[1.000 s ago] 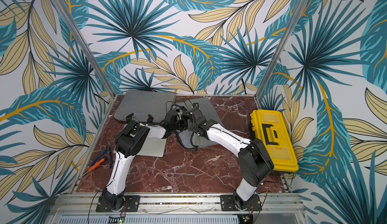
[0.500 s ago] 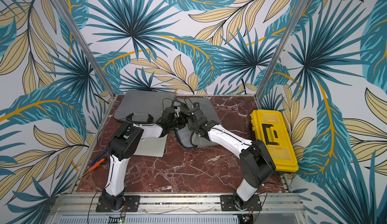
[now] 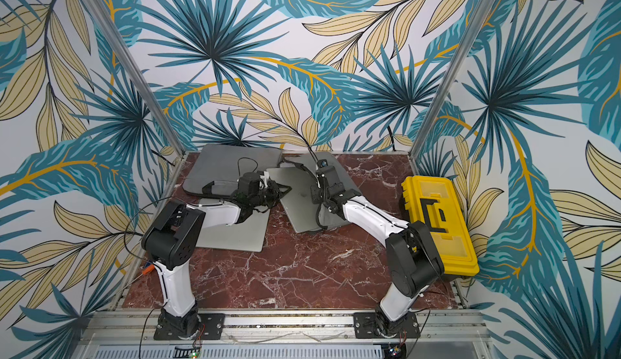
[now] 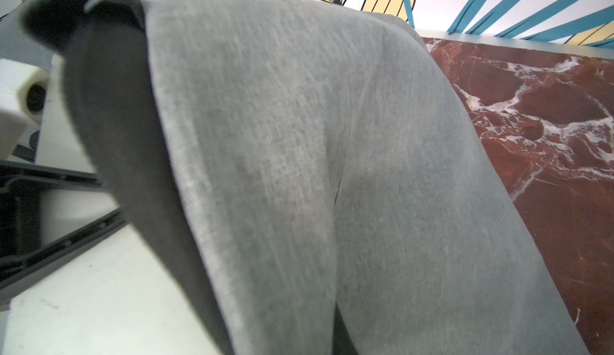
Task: Open the zippered laptop bag and take out the laptop
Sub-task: Take out the laptop from the zippered laptop bag, then close the bag flap on the zippered laptop bag.
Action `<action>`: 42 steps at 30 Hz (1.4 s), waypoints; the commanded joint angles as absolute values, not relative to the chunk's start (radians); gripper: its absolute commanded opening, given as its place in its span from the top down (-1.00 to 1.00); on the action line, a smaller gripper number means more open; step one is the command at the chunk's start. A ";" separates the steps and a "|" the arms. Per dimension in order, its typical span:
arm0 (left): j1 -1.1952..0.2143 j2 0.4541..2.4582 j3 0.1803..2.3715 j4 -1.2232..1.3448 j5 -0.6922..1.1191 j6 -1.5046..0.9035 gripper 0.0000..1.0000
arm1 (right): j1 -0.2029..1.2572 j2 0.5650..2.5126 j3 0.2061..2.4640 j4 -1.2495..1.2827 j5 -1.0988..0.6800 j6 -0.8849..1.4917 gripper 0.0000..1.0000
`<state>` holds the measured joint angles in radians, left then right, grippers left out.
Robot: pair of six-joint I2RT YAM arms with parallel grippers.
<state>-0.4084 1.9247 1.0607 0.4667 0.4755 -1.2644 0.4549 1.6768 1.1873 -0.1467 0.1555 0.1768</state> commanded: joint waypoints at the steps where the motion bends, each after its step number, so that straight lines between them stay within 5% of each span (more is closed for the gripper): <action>1: -0.396 1.807 1.027 0.590 0.575 -1.278 1.00 | 0.429 1.708 1.207 -0.124 0.084 0.104 0.93; 20: -0.311 1.552 0.761 0.588 0.777 -1.306 1.00 | 0.322 1.874 1.379 -0.287 -0.028 -0.158 0.78; 26: -0.295 1.522 0.712 0.568 0.820 -1.278 1.00 | 0.298 1.899 1.408 -0.352 -0.042 -0.123 0.47; 36: -0.282 1.462 0.689 0.420 0.894 -1.195 1.00 | 0.298 1.839 1.392 -0.478 -0.061 0.033 -0.42; 42: -0.256 1.394 0.691 0.228 0.926 -1.099 1.00 | 0.297 1.760 1.349 -0.528 -0.114 0.127 -0.53</action>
<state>-0.2756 1.4727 0.6907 0.2573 0.8364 -1.1568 0.3004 1.8301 1.3808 -0.4770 -0.0692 0.0467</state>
